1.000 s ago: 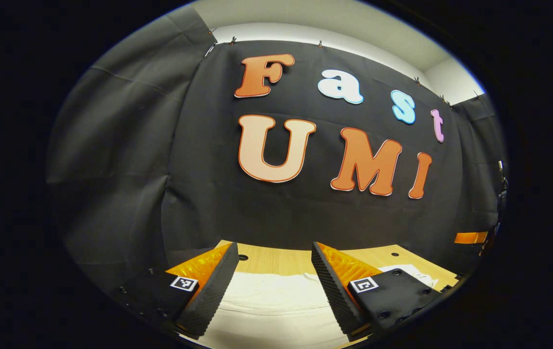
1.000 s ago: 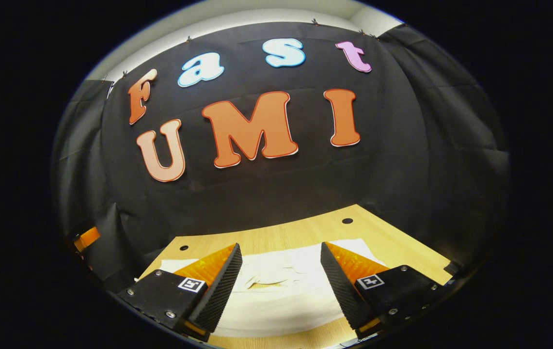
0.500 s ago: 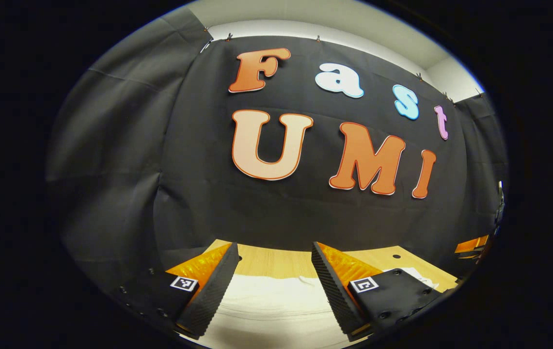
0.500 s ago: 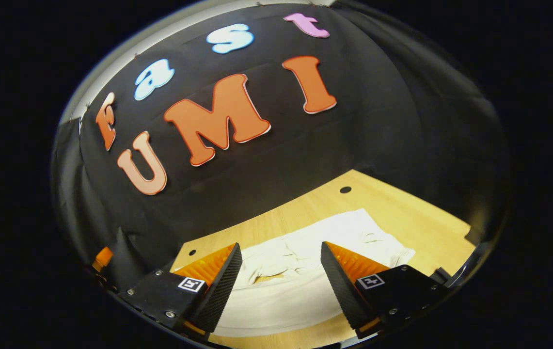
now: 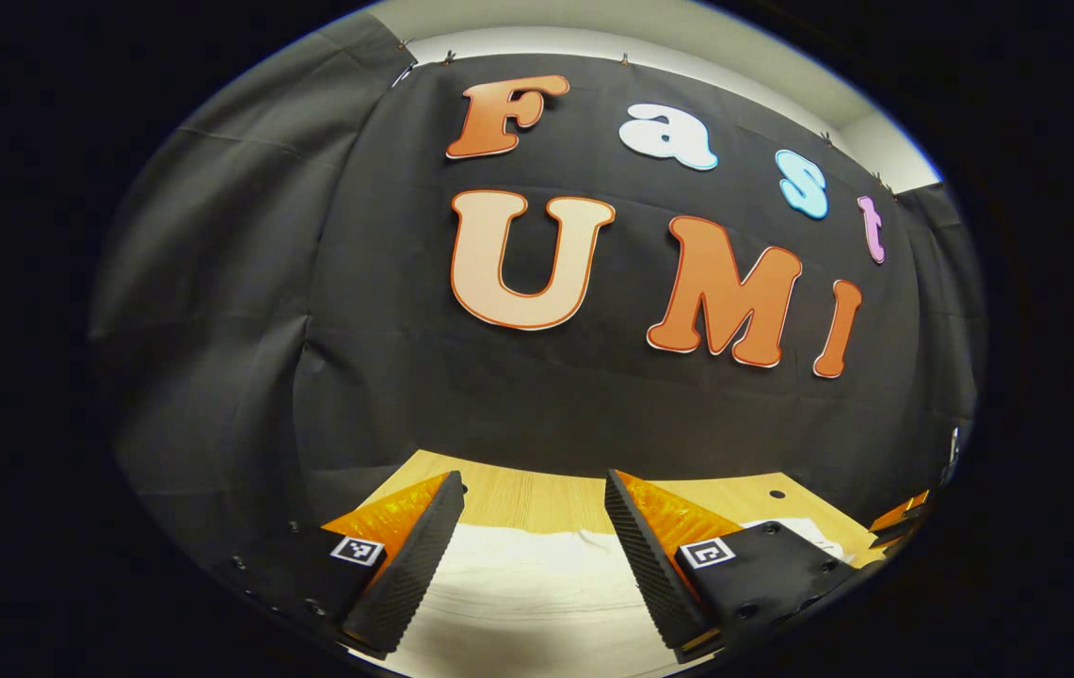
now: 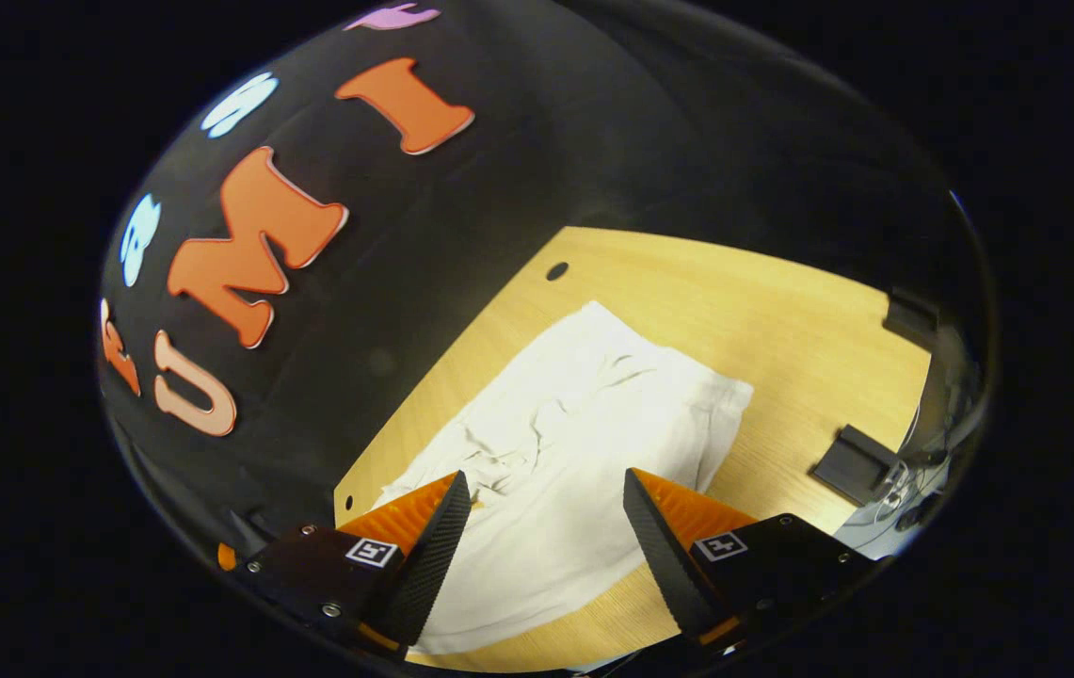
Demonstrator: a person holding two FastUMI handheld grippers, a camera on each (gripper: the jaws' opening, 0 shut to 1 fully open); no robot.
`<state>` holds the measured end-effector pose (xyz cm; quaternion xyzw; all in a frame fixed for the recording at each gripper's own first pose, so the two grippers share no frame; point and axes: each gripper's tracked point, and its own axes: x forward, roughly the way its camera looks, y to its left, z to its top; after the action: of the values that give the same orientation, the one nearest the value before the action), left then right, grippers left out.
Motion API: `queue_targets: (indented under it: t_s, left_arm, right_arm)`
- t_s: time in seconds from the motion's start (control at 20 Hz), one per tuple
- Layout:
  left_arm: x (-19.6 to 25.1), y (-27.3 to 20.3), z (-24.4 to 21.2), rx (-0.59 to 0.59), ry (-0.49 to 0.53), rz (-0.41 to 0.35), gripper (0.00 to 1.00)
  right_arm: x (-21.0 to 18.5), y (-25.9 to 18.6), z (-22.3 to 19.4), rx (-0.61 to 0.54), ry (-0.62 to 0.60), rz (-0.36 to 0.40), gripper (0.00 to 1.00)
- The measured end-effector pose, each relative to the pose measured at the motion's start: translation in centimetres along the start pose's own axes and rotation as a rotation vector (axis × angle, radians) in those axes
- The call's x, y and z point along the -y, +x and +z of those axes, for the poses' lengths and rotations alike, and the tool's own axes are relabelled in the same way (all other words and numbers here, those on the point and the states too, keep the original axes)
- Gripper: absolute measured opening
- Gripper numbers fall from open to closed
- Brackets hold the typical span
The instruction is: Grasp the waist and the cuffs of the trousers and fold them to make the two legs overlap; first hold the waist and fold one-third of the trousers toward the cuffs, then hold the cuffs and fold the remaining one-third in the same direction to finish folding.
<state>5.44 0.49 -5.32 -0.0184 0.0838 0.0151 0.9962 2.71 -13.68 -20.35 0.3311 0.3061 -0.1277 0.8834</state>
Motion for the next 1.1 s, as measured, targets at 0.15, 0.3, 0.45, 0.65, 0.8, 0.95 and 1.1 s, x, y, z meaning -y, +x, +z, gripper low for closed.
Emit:
queue_targets:
  t_s: [0.15,0.3,0.45,0.65,0.8,0.95,1.1]
  left_arm:
    - [-0.2,0.2,-0.3,-0.011,0.008,0.015,0.98]
    - [-0.6,0.6,-0.8,-0.022,0.014,0.03,0.98]
    - [-1.2,0.9,-1.0,-0.032,0.009,0.049,0.98]
    - [-2.0,1.0,-1.4,-0.048,-0.002,0.071,0.98]
    - [-2.8,0.8,-2.0,-0.056,-0.007,0.093,0.98]
    - [-3.6,0.8,-2.2,-0.066,-0.038,0.111,0.98]
    - [-4.6,0.2,-2.6,-0.071,-0.048,0.136,0.98]
  right_arm:
    - [2.9,1.5,-1.0,-0.046,0.042,-0.065,0.99]
    - [5.1,2.9,-2.0,-0.093,0.121,-0.104,0.99]
    - [7.1,4.1,-3.0,-0.129,0.214,-0.142,0.99]
    - [8.6,5.4,-4.2,-0.171,0.268,-0.173,0.99]
    - [8.3,6.2,-4.5,-0.19,0.295,-0.164,0.99]
    - [8.1,7.1,-4.8,-0.207,0.273,-0.168,0.99]
    - [7.5,7.8,-4.7,-0.214,0.278,-0.166,0.96]
